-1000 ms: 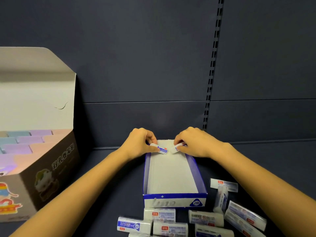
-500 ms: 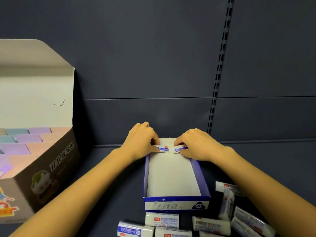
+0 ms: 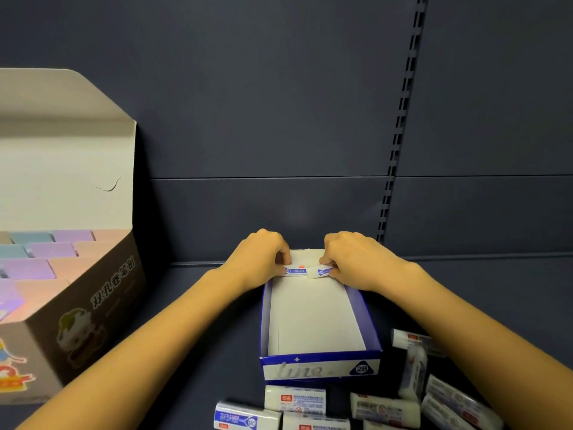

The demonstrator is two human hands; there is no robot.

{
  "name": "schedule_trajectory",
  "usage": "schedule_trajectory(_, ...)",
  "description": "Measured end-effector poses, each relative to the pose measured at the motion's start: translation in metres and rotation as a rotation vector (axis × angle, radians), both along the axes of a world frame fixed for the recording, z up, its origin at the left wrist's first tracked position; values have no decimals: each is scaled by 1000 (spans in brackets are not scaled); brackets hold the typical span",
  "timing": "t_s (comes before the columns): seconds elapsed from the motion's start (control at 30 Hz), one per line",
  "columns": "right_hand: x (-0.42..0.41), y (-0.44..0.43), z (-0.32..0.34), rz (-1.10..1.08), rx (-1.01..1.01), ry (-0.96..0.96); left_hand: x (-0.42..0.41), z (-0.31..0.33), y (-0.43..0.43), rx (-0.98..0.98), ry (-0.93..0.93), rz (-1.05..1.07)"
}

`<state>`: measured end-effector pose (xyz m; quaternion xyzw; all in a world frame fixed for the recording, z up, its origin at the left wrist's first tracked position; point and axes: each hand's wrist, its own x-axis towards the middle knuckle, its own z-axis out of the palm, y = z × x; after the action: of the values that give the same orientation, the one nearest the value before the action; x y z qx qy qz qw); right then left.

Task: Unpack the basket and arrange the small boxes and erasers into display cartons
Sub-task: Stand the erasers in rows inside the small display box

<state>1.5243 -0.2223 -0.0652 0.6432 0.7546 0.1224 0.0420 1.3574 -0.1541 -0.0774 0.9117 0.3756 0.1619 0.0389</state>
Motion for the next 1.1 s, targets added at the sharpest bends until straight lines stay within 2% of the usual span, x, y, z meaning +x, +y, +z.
schedule_trajectory(0.57, -4, -1, 6, -32, 61, 12, -2, 0, 3, -45, -25, -13)
schedule_trajectory(0.83, -13, -7, 7, -41, 45, -107, -2, 1, 2, -50, -32, -12)
schedule_trajectory(1.1, -18, -7, 9, -42, 32, -63, -1, 2, 1, -50, -24, -18)
